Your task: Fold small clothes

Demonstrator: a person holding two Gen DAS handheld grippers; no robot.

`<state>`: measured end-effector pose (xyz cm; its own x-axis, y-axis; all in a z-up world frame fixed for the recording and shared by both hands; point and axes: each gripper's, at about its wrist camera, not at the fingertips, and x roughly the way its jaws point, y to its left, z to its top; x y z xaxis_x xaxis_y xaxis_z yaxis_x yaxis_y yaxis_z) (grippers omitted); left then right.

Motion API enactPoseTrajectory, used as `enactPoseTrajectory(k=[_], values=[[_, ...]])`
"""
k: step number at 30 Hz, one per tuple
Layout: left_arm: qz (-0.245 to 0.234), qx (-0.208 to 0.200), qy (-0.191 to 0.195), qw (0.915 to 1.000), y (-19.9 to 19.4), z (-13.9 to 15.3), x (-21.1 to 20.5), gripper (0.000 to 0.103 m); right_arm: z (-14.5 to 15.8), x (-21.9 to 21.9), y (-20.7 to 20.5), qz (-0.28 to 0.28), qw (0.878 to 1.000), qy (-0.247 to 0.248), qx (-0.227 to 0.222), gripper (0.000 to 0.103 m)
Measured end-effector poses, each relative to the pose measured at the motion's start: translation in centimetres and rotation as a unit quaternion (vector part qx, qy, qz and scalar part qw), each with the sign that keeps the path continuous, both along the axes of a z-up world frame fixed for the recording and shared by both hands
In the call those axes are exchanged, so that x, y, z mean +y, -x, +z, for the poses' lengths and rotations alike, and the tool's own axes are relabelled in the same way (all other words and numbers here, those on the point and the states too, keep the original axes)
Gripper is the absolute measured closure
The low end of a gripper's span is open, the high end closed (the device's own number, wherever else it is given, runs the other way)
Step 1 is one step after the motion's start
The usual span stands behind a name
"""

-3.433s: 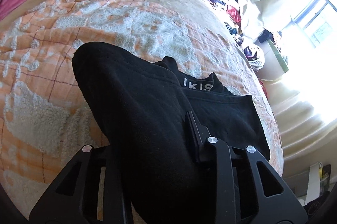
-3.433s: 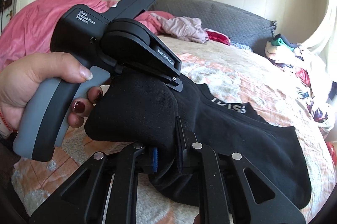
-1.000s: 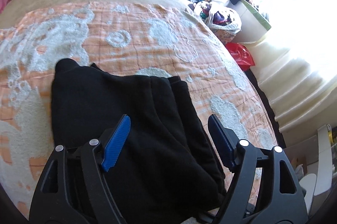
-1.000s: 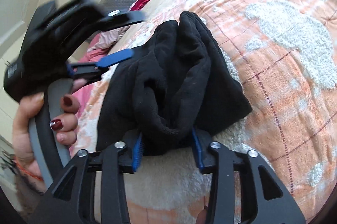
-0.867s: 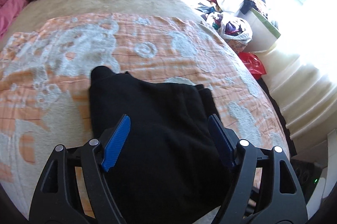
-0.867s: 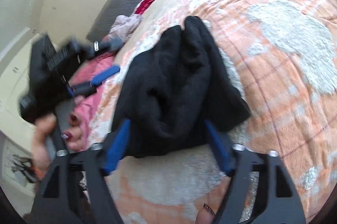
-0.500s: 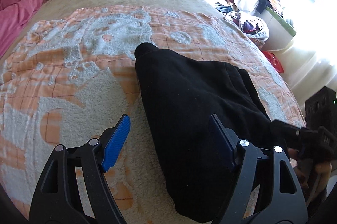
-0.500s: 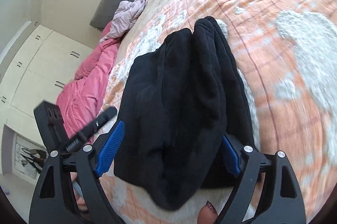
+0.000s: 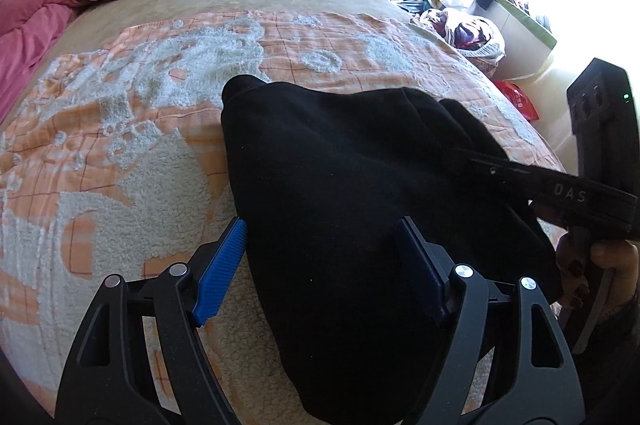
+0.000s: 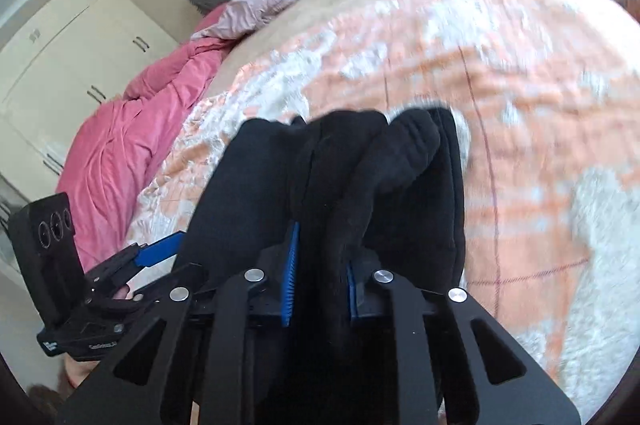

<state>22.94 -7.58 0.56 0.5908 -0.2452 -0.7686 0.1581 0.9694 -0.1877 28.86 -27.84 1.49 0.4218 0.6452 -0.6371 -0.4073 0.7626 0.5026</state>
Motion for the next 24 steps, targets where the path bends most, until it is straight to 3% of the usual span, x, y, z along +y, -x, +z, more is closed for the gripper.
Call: enactPoseTrajectory(k=[2, 4, 10, 17, 24], values=[[-0.004, -0.004, 0.010, 0.9999, 0.1, 0.3, -0.2, 0.033, 1.5, 0.0, 0.5, 0.002, 0.999, 0.022, -0.049, 0.086], [-0.007, -0.004, 0.004, 1.0000, 0.0, 0.1, -0.7, 0.027, 1.1, -0.1, 0.6, -0.003, 0.996, 0.054, -0.064, 0.086], [-0.011, 0.012, 0.001, 0.9999, 0.0, -1.2, -1.6, 0.026, -2.8, -0.9, -1.4, -0.028, 0.997, 0.069, 0.006, 0.086], [-0.007, 0.017, 0.011, 0.9998, 0.3, -1.3, -1.4, 0.026, -2.8, -1.1, -0.7, -0.035, 0.996, 0.083, 0.004, 0.075], [-0.001, 0.021, 0.030, 0.9993, 0.6, -1.3, -0.8, 0.026, -2.4, -3.1, 0.7, -0.030, 0.999, 0.012, 0.040, 0.056]])
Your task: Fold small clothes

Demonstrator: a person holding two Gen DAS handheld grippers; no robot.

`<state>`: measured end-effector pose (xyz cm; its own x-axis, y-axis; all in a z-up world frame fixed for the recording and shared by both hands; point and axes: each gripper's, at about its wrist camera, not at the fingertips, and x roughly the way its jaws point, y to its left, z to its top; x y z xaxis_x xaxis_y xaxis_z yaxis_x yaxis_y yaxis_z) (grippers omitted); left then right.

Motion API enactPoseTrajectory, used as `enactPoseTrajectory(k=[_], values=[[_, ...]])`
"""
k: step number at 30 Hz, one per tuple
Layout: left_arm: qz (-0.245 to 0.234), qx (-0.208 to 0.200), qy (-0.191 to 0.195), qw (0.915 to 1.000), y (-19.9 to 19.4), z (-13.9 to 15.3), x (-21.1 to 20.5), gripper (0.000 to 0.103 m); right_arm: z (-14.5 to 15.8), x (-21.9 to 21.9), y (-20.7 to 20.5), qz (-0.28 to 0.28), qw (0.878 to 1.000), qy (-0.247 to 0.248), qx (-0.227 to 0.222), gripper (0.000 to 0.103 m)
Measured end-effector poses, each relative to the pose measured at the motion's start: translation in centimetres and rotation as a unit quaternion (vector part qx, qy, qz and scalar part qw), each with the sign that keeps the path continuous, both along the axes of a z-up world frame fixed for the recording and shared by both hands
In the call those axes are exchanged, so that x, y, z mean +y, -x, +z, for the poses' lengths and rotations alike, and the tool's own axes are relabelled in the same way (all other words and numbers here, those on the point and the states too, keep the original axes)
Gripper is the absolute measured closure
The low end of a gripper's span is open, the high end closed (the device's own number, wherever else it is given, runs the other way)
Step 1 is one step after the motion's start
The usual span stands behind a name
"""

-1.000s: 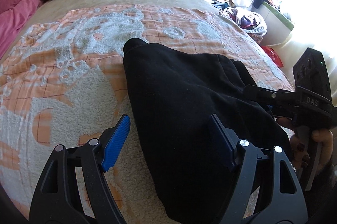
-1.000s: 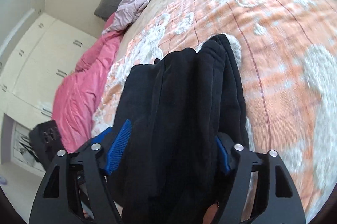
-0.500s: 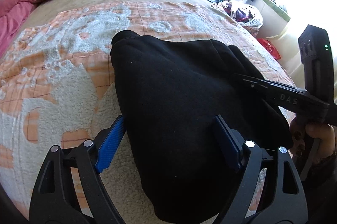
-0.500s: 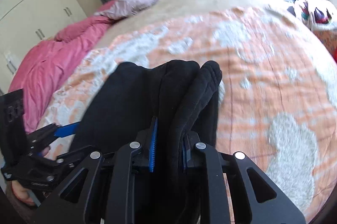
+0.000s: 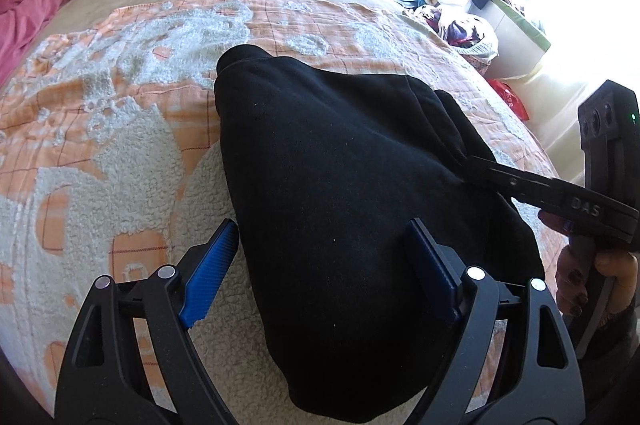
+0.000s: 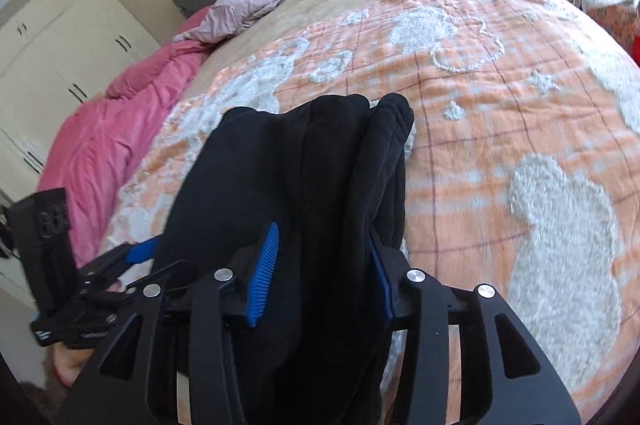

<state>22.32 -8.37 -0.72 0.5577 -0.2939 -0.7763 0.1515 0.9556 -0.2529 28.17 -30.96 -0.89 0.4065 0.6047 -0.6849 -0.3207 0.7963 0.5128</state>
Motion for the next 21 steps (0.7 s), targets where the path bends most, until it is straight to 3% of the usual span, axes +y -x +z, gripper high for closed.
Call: enactPoseTrajectory(k=[10, 11, 13, 15, 17, 19, 21], values=[[0.003, 0.005, 0.032, 0.9995, 1.4, 0.0, 0.7, 0.026, -0.7, -0.5, 1.7, 0.004, 1.000, -0.008, 0.016, 0.051], [0.003, 0.007, 0.034, 0.9994, 1.4, -0.1, 0.7, 0.026, -0.9, -0.2, 1.7, 0.006, 1.000, -0.009, 0.019, 0.053], [0.003, 0.010, 0.038, 0.9992, 1.3, -0.2, 0.8, 0.027, -0.7, 0.5, 1.7, 0.016, 1.000, -0.007, 0.005, 0.086], [0.001, 0.006, 0.037, 0.9993, 1.5, 0.3, 0.7, 0.034, 0.8, 1.3, 2.5, 0.022, 0.999, 0.024, -0.035, 0.088], [0.000, 0.001, 0.026, 0.9996, 1.9, 0.8, 0.3, 0.034, 2.3, 1.5, 3.2, 0.027, 0.996, 0.039, -0.078, 0.089], [-0.005, 0.000, 0.018, 0.9998, 2.0, 0.8, -0.1, 0.034, 2.3, 1.4, 3.0, 0.024, 0.994, 0.063, -0.086, 0.089], [-0.009, 0.007, 0.017, 0.9998, 2.0, 0.4, -0.5, 0.034, 1.0, 1.5, 2.4, 0.018, 0.993, 0.092, -0.065, 0.089]])
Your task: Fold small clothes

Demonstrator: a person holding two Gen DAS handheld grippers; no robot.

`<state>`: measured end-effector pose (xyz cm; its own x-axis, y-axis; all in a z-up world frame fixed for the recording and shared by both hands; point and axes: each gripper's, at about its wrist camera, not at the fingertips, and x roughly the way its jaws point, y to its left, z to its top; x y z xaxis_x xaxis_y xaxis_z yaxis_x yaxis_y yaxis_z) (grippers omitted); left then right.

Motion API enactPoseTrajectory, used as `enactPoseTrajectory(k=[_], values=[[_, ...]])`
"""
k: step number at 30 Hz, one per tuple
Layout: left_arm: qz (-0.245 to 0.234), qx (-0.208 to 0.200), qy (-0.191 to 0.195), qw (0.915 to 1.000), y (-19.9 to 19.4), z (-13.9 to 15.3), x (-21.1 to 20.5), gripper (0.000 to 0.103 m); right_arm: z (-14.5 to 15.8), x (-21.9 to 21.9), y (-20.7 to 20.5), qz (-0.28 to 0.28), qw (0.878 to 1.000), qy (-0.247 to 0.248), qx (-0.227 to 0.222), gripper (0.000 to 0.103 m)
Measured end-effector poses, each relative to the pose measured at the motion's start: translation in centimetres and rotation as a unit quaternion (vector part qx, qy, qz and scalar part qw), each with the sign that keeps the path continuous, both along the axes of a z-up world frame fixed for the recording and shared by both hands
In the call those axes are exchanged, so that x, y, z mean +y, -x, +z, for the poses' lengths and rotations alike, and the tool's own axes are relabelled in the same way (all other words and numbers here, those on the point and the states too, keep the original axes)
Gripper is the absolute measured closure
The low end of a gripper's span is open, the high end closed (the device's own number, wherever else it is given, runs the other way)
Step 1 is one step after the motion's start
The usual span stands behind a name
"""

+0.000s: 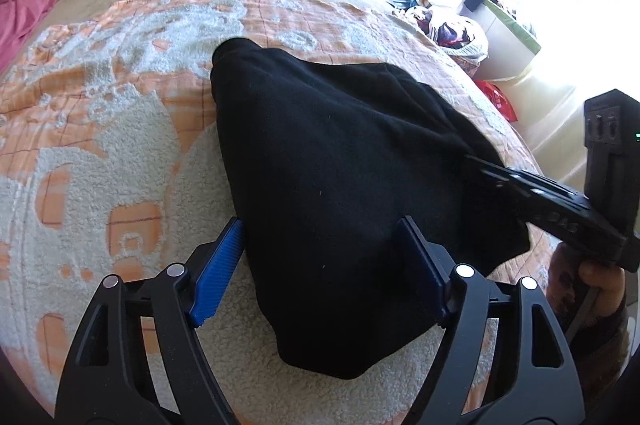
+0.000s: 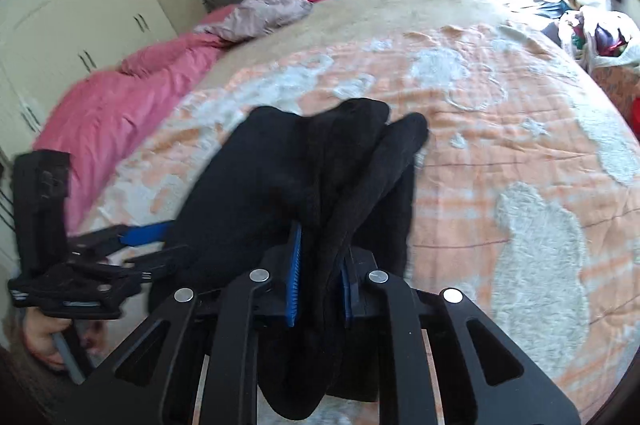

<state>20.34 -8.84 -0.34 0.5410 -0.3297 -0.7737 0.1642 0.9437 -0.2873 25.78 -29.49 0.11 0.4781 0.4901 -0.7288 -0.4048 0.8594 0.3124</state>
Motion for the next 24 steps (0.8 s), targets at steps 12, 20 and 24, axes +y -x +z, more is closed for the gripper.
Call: enactPoseTrajectory(k=[12, 20, 24], values=[[0.008, 0.001, -0.014, 0.9999, 0.2, 0.0, -0.2, 0.031, -0.7, -1.6, 0.2, -0.048, 0.998, -0.018, 0.027, 0.061], [0.004, 0.003, -0.013, 0.9999, 0.5, 0.2, -0.2, 0.030, 0.8, -2.0, 2.1, -0.066, 0.998, -0.015, -0.016, 0.036], [0.003, 0.004, -0.014, 0.9999, 0.6, 0.1, -0.3, 0.027, 1.1, -2.1, 2.7, -0.068, 0.997, -0.015, -0.023, 0.025]])
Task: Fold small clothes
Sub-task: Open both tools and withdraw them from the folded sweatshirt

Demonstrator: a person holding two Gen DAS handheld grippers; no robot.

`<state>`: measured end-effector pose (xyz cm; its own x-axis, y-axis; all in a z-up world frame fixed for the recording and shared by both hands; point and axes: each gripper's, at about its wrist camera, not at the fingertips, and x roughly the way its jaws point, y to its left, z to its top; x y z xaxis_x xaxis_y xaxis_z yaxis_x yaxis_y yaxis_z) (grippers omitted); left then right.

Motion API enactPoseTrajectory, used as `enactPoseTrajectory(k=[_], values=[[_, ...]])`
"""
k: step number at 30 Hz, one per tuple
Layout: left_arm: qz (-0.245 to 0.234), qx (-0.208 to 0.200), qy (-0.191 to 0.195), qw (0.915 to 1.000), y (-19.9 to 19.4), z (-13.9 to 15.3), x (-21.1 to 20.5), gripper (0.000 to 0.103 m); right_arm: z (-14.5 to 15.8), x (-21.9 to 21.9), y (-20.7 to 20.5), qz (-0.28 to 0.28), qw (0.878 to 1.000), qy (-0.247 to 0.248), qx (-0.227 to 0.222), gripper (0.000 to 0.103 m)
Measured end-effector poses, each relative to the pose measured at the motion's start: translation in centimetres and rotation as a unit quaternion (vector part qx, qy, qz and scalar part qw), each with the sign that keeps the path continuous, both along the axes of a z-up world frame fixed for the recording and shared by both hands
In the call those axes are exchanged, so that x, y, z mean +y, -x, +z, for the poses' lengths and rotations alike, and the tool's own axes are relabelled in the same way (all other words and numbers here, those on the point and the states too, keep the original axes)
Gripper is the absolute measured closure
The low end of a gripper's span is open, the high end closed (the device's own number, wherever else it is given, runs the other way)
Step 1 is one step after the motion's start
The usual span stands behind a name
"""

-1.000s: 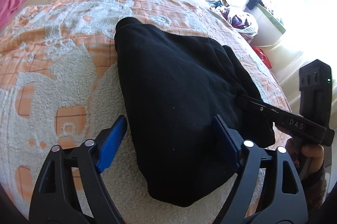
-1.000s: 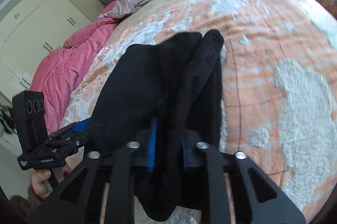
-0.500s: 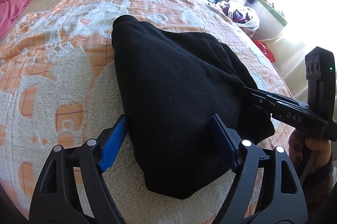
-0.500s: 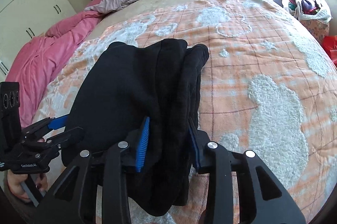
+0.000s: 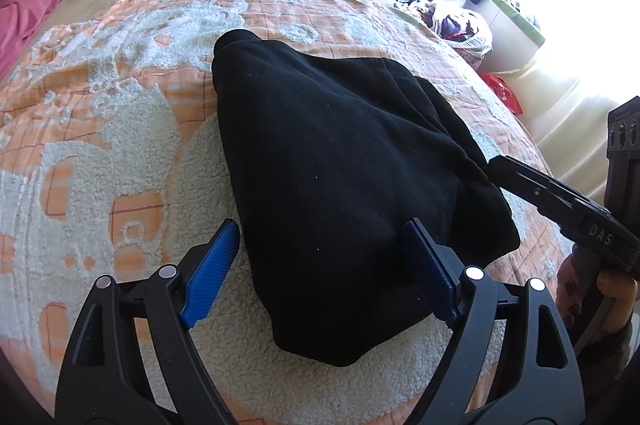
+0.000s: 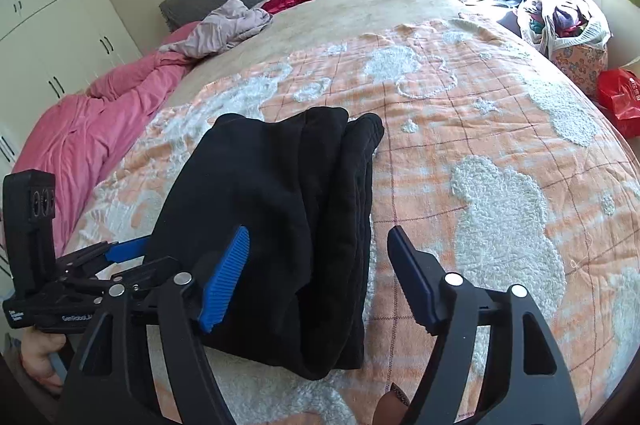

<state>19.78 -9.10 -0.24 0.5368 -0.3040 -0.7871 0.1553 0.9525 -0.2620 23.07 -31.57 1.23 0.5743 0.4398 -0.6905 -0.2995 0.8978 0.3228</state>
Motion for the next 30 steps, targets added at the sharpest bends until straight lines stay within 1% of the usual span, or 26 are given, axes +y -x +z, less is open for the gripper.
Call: enactPoseTrajectory(k=[1, 3, 6, 8, 9, 10, 11, 18, 23, 27, 30], values=[[0.000, 0.000, 0.002, 1.0000, 0.0, 0.0, 0.0, 0.027, 0.0, 0.0, 0.2, -0.005, 1.000, 0.005, -0.003, 0.023], [0.002, 0.002, 0.004, 1.0000, 0.0, -0.1, 0.2, 0.025, 0.0, -0.2, 0.5, -0.009, 1.000, 0.009, -0.005, 0.022], [0.006, 0.004, 0.007, 0.9999, 0.0, -0.2, 0.4, 0.022, 0.0, -0.7, 0.9, -0.018, 1.000, 0.002, -0.007, 0.014], [0.008, 0.005, 0.008, 0.9999, 0.1, -0.2, 0.5, 0.022, 0.0, -1.1, 1.1, -0.024, 1.000, -0.002, -0.011, 0.013], [0.009, 0.004, 0.008, 0.9999, 0.1, -0.1, 0.5, 0.020, 0.1, -1.3, 1.2, -0.026, 1.000, -0.005, -0.013, 0.012], [0.012, 0.003, 0.007, 0.9999, 0.2, 0.0, 0.6, 0.014, 0.3, -1.4, 1.2, -0.030, 0.999, -0.007, -0.016, 0.009], [0.013, 0.001, 0.006, 0.9999, 0.2, 0.1, 0.6, 0.012, 0.4, -1.5, 1.3, -0.032, 0.999, -0.009, -0.020, 0.008], [0.022, -0.006, 0.004, 0.9997, 0.6, 0.9, 1.2, 0.010, 1.5, -2.4, 2.5, -0.045, 0.997, -0.026, -0.054, 0.005], [0.031, -0.021, 0.001, 0.9993, 1.3, 2.0, 1.7, 0.010, 2.8, -2.7, 3.7, -0.053, 0.993, -0.031, -0.096, 0.005], [0.037, -0.042, -0.007, 0.9984, 2.2, 3.1, 2.0, 0.010, 3.8, -2.9, 4.9, -0.063, 0.989, -0.038, -0.130, 0.005], [0.042, -0.062, -0.003, 0.9972, 3.2, 3.9, 2.5, 0.010, 4.6, -2.8, 6.1, -0.068, 0.985, -0.035, -0.152, 0.005]])
